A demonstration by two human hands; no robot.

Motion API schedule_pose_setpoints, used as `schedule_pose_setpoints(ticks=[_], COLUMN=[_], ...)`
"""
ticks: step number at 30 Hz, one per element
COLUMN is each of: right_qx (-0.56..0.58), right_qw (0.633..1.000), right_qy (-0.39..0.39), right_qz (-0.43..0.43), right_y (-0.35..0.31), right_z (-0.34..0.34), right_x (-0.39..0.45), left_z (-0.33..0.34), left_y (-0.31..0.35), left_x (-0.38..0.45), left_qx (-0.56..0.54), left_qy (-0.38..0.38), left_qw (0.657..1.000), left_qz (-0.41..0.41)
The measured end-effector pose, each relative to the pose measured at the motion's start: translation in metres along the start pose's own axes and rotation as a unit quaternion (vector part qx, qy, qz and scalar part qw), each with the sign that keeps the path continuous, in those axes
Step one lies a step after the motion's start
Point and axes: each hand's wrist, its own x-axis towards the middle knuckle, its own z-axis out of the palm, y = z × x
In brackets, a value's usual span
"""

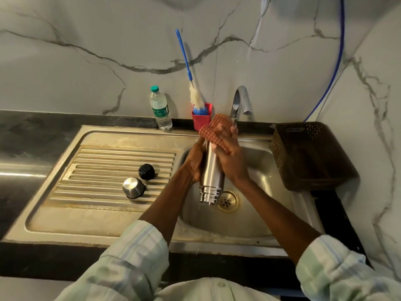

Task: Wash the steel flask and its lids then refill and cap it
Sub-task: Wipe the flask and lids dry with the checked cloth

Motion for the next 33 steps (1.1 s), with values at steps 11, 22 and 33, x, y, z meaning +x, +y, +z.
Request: schedule_pose_setpoints(ticks=[11,22,33], right_qx=[0.054,0.007,0.016], right_qw=[0.998,0.998,0.998], right_qy=[0.032,-0.025,0.035], right_qz=[-0.010,-0.056,-0.047], right_y=[-0.008,0.010,-0.005], right_z=[0.001,0.025,0.008], right_x=[0.001,-0.063,-0.008], left_z=[-0.003,-0.018,0.000], left_y=[-0.011,0.002,0.006], left_x=[-0.003,0.008,-0.003], left_qx=[-0.062,-0.031,0.003], left_qy=[-0.062,0.012,-0.030], left_qw=[0.996,0.999,0.999], left_qz=[0.007,0.025,0.029])
